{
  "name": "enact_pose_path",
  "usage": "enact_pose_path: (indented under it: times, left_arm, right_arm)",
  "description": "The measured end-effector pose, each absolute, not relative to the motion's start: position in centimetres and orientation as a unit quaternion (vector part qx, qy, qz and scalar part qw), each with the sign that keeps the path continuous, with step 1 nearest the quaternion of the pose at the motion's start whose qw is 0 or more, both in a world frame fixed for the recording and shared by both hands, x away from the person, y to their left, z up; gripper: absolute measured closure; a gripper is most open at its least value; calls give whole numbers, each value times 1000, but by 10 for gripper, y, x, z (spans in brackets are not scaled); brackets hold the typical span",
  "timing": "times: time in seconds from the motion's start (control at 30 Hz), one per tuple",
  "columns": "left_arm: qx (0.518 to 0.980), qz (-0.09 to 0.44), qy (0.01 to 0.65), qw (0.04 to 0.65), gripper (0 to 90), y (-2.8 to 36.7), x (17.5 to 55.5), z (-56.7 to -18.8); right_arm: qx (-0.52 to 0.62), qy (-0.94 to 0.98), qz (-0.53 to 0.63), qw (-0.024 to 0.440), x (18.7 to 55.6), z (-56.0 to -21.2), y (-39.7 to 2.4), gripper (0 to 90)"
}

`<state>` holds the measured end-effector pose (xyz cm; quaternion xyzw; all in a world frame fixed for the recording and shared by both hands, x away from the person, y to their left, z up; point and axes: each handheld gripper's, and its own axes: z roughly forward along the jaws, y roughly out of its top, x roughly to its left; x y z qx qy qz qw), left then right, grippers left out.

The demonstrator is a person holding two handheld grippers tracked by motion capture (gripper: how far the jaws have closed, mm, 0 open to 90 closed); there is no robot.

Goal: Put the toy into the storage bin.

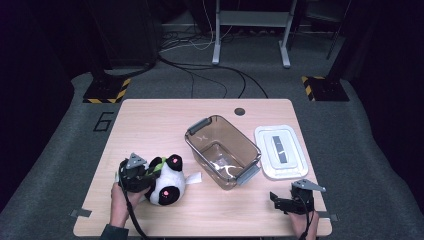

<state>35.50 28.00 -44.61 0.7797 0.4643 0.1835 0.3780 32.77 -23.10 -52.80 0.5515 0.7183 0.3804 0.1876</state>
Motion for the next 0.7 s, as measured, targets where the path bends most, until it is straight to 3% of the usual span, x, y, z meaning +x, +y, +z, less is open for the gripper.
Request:
enact_pose_path:
  times: [0.7]
  left_arm:
    - [780, 211, 398, 434, 750, 293, 334, -411]
  right_arm:
    - [552, 722, 366, 199, 328, -528, -228, 40]
